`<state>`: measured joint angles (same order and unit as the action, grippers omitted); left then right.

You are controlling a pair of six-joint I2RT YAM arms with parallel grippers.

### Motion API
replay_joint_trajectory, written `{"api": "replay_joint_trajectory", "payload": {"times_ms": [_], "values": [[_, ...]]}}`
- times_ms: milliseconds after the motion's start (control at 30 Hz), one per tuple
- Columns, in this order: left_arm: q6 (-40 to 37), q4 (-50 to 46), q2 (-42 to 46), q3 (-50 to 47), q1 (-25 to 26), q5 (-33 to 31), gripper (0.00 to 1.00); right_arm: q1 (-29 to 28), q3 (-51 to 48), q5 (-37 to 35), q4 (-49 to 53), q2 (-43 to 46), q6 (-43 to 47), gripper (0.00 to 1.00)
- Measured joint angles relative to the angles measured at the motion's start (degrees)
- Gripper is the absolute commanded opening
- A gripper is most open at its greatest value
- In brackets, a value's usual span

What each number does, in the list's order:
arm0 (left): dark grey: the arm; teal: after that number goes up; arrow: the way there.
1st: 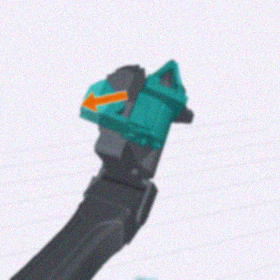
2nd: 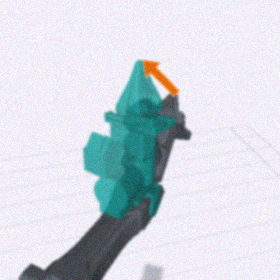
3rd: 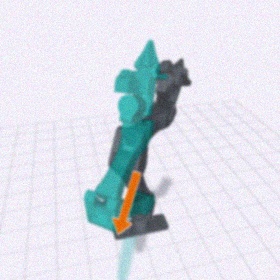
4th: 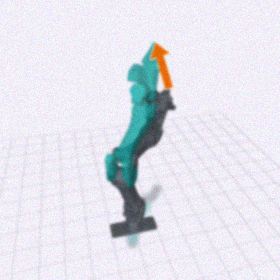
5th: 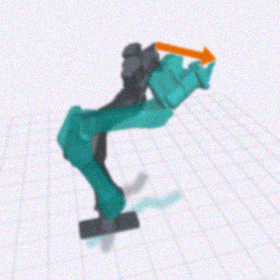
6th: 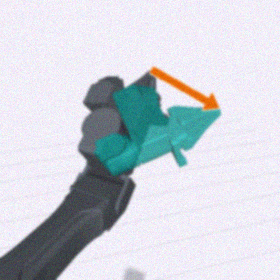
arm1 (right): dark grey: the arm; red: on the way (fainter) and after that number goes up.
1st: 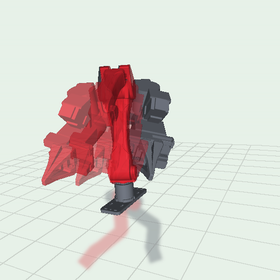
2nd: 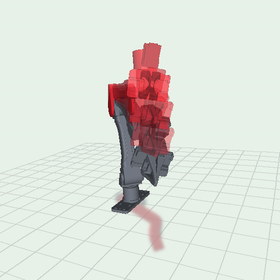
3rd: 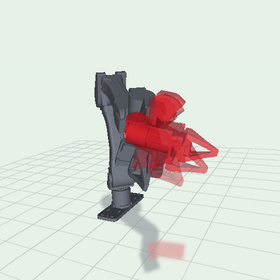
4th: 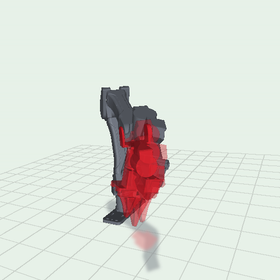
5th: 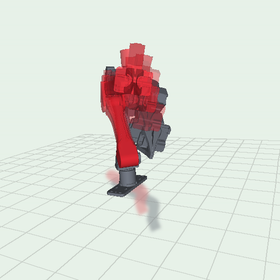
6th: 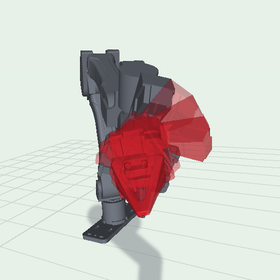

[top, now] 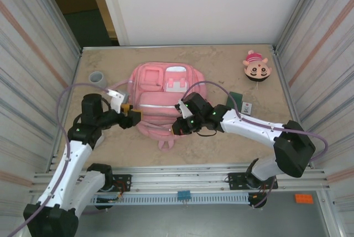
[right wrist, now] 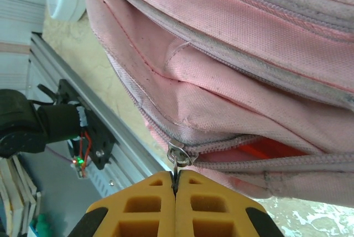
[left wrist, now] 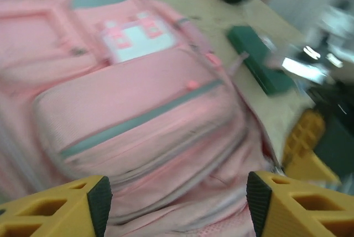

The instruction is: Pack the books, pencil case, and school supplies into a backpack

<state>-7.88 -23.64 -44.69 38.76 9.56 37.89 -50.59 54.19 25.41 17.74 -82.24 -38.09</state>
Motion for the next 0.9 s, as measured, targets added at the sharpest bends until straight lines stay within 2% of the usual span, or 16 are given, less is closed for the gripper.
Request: {"api": "replay_joint_trajectory", "payload": {"times_ms": [67, 133, 267, 333, 433, 533, 700, 733, 767, 833, 900], "values": [[-9.46, -3.04, -0.85, 1.70, 3.13, 2.89, 0.66, 0.00, 0.00, 0.24, -0.31, 0.13, 0.00, 0.00], [-17.03, -5.14, -3.04, 3.58, 7.85, 2.97, 0.66, 0.00, 0.00, 0.39, -0.61, 0.15, -0.02, 0.00], [-29.16, -7.02, -10.05, 5.99, 19.37, -1.66, 0.68, 0.00, -0.13, 0.55, -1.27, 0.15, -0.22, 0.00], [-33.48, -7.43, -13.97, 6.49, 22.38, -3.65, 0.67, 0.00, -0.35, 0.87, -1.81, 0.15, -0.37, 0.00], [-38.25, -8.11, -19.96, 7.80, 23.19, -5.49, 0.58, 0.00, -0.94, 1.68, -2.73, 0.15, -0.46, 0.00], [-41.38, -7.72, -24.52, 9.05, 23.19, -6.36, 0.39, 0.00, -1.33, 2.12, -3.37, 0.20, -0.48, 0.00], [-43.50, -7.72, -27.65, 9.57, 23.52, -7.54, 0.38, 0.07, -2.29, 3.10, -4.74, 0.66, -0.87, 0.00], [-43.85, -7.72, -27.65, 9.55, 23.56, -7.61, 0.35, 0.13, -2.69, 3.39, -5.20, 0.92, -0.94, 0.00], [-44.11, -7.67, -27.58, 9.55, 23.56, -7.67, 0.30, 0.35, -3.08, 3.63, -5.77, 1.14, -1.29, 0.00], [-45.00, -7.85, -27.32, 9.53, 23.58, -8.04, 0.13, 0.83, -3.82, 4.50, -6.67, 1.53, -1.92, 0.00], [-45.57, -7.85, -26.86, 9.33, 23.76, -8.83, 0.05, 1.38, -3.98, 4.74, -7.08, 1.73, -1.97, 0.00]]}}
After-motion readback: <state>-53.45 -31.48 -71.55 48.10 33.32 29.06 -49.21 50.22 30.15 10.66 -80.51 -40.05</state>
